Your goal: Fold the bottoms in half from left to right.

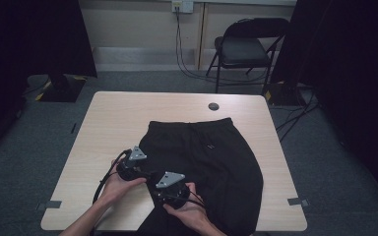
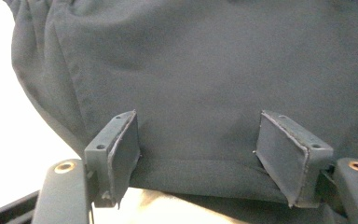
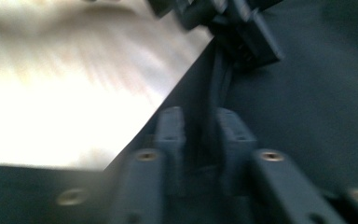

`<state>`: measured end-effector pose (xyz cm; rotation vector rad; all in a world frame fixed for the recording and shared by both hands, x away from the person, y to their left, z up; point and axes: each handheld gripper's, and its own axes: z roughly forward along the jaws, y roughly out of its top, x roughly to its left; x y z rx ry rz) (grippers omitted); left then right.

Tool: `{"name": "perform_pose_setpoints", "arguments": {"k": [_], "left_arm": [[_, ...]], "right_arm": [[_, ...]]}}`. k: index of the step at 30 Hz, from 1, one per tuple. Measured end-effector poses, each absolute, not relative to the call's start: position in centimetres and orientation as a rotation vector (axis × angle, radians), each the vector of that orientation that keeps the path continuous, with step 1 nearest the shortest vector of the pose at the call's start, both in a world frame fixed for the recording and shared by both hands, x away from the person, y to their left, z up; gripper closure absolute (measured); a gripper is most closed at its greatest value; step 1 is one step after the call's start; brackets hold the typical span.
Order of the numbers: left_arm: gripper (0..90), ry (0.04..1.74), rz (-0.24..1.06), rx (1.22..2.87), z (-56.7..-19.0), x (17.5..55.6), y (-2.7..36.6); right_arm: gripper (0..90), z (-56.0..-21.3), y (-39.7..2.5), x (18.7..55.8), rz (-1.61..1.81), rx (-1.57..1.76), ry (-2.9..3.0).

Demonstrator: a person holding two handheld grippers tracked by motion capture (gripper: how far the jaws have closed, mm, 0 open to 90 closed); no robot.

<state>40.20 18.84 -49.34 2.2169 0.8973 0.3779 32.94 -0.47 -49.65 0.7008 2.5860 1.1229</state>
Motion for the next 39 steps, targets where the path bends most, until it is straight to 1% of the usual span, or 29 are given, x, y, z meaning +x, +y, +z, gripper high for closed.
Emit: {"name": "perform_pose_setpoints", "arguments": {"k": [3,6,10,13,14,15,18,21,23,25,27,29,31,33,35,37,39], "left_arm": [[30.3,0.918,0.378,2.155,-48.5,40.5,19.9],[26.7,0.943,0.405,2.140,-47.5,41.1,20.9],[25.7,0.994,0.408,2.089,-46.5,42.0,22.4],[29.3,1.034,0.401,2.069,-46.7,43.0,23.4],[32.1,1.051,0.392,2.057,-46.9,43.3,23.6],[32.9,1.074,0.364,2.045,-47.4,43.7,23.7],[32.9,1.086,0.308,2.059,-48.4,44.2,23.6],[31.1,1.088,0.343,2.102,-48.6,44.2,23.2],[30.1,1.093,0.324,2.111,-49.2,44.3,22.9],[28.9,1.076,0.365,2.138,-49.5,44.2,22.6],[29.7,1.082,0.370,2.127,-49.5,44.2,22.3],[30.0,1.068,0.429,2.150,-49.6,44.0,21.8],[32.0,1.062,0.429,2.136,-49.7,43.7,21.4],[36.3,1.037,0.421,2.145,-49.6,43.6,21.2],[50.2,1.021,0.414,2.142,-49.6,43.6,21.1],[67.9,1.014,0.387,2.125,-49.6,43.7,20.8],[80.9,1.026,0.340,2.093,-49.7,43.9,20.7]], "right_arm": [[85.1,-49.6,-0.7,32.4,1.118,0.678,2.612],[87.5,-49.6,-0.6,31.9,1.128,0.657,2.631],[87.9,-49.5,-0.4,30.7,1.119,0.615,2.657],[87.9,-49.4,-0.4,30.2,1.119,0.598,2.674],[87.9,-49.4,-0.4,30.1,1.120,0.600,2.672],[87.9,-49.5,-0.4,30.1,1.121,0.592,2.671],[87.9,-49.5,-0.5,30.2,1.130,0.593,2.670],[87.9,-49.5,-0.5,30.2,1.137,0.601,2.674],[87.8,-49.6,-0.6,30.3,1.148,0.599,2.675],[87.8,-49.6,-0.6,30.3,1.153,0.608,2.670],[87.8,-49.6,-0.6,30.3,1.152,0.605,2.668],[87.8,-49.6,-0.6,30.3,1.158,0.607,2.670],[87.8,-49.7,-0.5,30.3,1.157,0.606,2.664],[87.8,-49.7,-0.4,30.3,1.159,0.608,2.663],[87.9,-49.7,-0.3,30.4,1.164,0.604,2.659],[87.9,-49.7,-0.2,30.4,1.165,0.615,2.659],[88.1,-49.7,-0.2,30.5,1.162,0.614,2.659]]}}
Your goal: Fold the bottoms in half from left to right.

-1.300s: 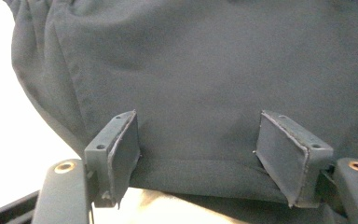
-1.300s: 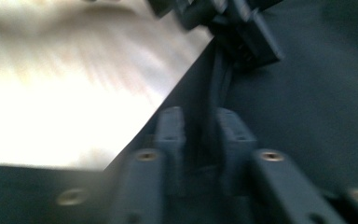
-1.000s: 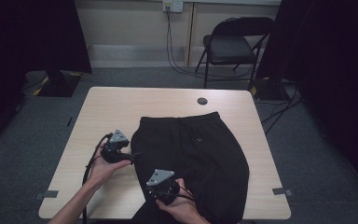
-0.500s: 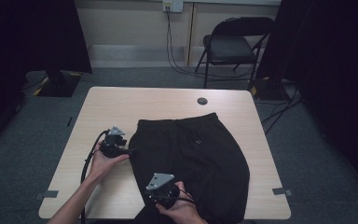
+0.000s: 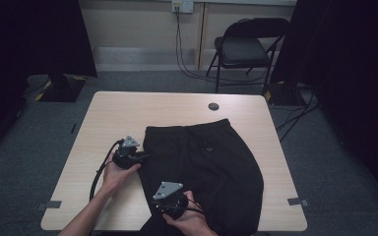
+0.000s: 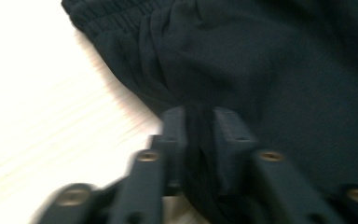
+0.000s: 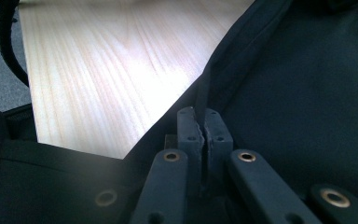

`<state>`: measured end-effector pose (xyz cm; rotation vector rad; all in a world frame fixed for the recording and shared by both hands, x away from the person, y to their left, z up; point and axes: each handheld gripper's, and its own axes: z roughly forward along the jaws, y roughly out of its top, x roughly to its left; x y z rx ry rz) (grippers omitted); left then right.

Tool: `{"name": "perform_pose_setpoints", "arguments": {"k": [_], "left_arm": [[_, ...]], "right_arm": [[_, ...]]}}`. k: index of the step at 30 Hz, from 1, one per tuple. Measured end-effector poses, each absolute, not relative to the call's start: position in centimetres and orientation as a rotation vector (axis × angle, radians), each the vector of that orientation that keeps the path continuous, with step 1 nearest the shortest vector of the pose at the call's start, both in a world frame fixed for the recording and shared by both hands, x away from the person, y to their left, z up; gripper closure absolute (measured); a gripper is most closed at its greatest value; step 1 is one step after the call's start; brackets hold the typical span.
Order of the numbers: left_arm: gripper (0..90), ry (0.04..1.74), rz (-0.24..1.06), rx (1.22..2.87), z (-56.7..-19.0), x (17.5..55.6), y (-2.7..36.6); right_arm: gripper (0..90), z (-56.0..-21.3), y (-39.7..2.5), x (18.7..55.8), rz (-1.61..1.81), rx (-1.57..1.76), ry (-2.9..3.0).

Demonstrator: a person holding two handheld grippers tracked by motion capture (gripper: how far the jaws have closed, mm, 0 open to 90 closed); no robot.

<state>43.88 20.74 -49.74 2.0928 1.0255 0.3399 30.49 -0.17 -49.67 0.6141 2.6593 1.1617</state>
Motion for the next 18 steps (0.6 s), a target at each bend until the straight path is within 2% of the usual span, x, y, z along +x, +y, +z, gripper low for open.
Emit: {"name": "perform_pose_setpoints", "arguments": {"k": [2,8,11,14,18], "left_arm": [[85.9,1.048,0.309,2.057,-49.9,44.1,20.7],[86.7,1.068,0.277,1.954,-48.7,44.3,21.2],[86.7,1.070,0.278,1.875,-47.5,44.4,21.8],[86.7,1.060,0.299,1.881,-46.4,44.6,22.0],[86.6,1.069,0.293,1.806,-45.1,44.8,22.6]], "right_arm": [[88.3,-49.6,-0.1,30.6,1.158,0.627,2.665],[88.7,-49.1,-0.2,30.8,1.193,0.642,2.658],[88.9,-47.7,-0.2,31.0,1.253,0.649,2.631],[88.9,-46.2,0.1,31.1,1.304,0.635,2.603],[89.0,-44.2,0.8,31.3,1.367,0.603,2.566]]}}
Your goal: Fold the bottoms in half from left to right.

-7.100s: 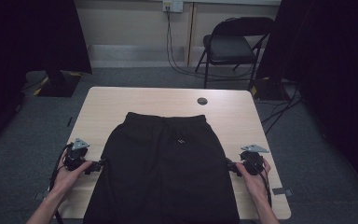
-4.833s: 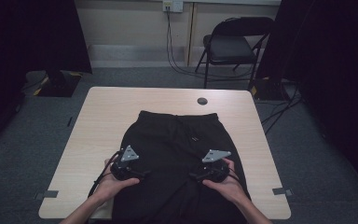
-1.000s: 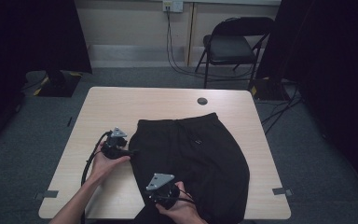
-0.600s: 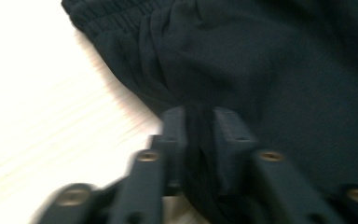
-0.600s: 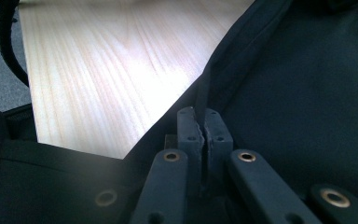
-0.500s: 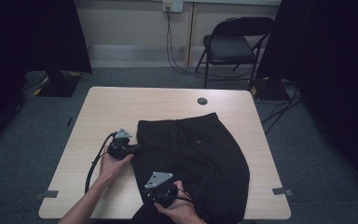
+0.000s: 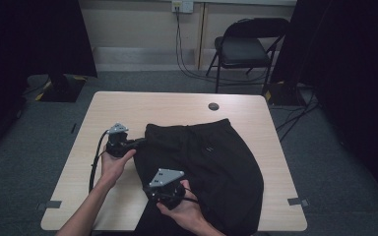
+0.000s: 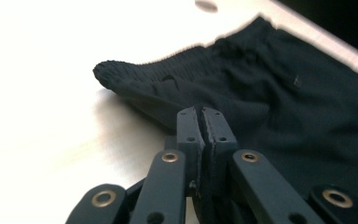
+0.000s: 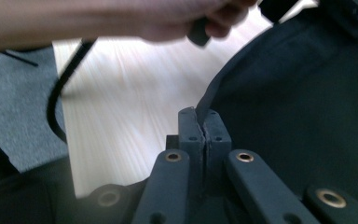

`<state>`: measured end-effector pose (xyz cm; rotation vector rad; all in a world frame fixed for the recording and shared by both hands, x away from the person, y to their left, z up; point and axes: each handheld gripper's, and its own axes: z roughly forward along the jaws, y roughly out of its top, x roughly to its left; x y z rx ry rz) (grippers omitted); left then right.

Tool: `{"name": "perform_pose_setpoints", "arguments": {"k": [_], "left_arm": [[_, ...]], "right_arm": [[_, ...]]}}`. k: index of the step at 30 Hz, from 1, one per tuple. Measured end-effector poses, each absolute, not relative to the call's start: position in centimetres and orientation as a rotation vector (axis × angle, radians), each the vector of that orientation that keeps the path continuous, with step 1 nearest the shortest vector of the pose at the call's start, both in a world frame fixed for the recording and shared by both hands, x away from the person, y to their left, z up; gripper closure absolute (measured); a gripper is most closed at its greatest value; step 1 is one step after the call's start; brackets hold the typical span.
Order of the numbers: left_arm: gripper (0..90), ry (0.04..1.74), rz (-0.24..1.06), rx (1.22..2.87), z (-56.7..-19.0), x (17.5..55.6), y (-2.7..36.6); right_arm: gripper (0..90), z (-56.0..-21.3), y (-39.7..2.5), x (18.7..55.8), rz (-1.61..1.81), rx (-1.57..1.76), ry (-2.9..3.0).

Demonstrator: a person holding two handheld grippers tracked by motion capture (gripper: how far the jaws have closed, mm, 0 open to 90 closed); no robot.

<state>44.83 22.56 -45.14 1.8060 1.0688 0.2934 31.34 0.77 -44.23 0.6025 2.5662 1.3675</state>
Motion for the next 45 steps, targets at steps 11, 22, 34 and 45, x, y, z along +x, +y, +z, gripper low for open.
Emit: {"name": "perform_pose_setpoints", "arguments": {"k": [11,22,34,45], "left_arm": [[86.8,1.039,0.342,1.673,-40.1,45.1,24.2],[86.9,0.925,0.459,1.590,-32.0,44.1,26.4],[86.8,0.913,0.489,1.710,-32.9,43.9,23.5],[86.5,0.900,0.391,1.812,-37.2,45.5,18.2]], "right_arm": [[89.0,-38.0,2.5,32.1,1.547,0.529,2.422],[89.0,-30.7,3.5,32.2,1.755,0.424,2.274],[89.0,-30.6,1.1,31.7,1.801,0.438,2.223],[88.9,-35.9,-7.6,31.8,1.703,0.709,2.187]]}}
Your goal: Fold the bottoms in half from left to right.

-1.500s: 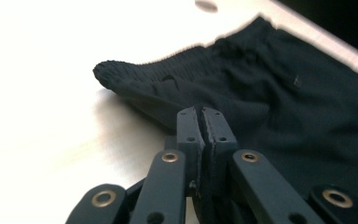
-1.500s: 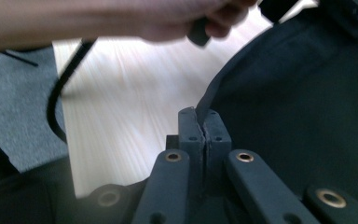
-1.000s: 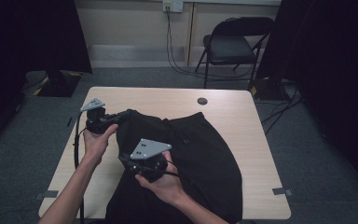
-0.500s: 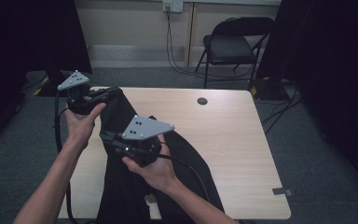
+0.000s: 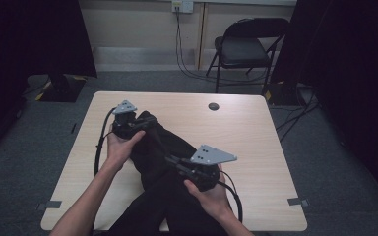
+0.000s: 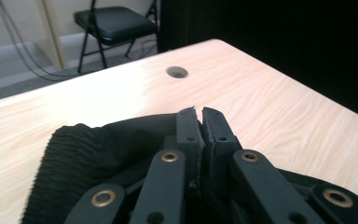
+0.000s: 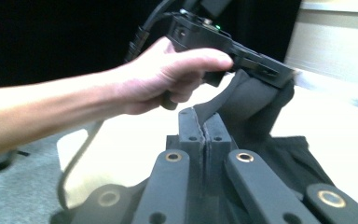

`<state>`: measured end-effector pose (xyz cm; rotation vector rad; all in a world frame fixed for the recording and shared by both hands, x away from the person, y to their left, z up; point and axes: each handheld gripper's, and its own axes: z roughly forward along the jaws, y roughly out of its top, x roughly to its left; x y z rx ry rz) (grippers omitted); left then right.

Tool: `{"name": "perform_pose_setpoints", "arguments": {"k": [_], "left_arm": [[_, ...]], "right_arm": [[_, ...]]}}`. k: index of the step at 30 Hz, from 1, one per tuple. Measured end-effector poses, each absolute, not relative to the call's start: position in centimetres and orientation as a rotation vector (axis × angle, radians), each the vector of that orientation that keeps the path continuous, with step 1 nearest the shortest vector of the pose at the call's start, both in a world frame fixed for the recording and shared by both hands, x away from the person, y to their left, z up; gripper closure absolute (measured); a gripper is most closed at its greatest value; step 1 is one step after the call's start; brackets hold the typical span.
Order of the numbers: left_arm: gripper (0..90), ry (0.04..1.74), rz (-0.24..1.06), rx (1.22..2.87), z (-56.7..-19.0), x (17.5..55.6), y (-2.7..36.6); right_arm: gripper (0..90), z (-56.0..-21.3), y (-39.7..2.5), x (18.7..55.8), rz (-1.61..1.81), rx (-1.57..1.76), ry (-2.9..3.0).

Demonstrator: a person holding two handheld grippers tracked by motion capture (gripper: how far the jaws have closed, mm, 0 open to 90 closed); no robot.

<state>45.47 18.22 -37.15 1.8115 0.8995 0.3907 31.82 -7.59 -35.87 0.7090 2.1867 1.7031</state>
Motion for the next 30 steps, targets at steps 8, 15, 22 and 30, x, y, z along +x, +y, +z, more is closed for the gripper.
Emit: {"name": "perform_pose_setpoints", "arguments": {"k": [8,15,22,30], "left_arm": [[85.6,0.881,0.351,1.917,-41.4,48.0,13.6],[55.4,0.918,0.322,1.875,-42.4,48.8,13.7],[52.4,0.923,0.411,1.891,-41.0,47.1,17.9],[67.6,0.937,0.345,2.028,-44.8,44.6,19.7]], "right_arm": [[88.8,-40.8,-12.2,32.5,1.480,0.882,2.247],[88.8,-44.7,-15.3,34.9,1.287,1.038,2.290],[88.4,-45.9,-16.4,35.6,1.147,1.092,2.315],[67.4,-46.2,-16.3,36.0,1.043,1.126,2.269]]}}
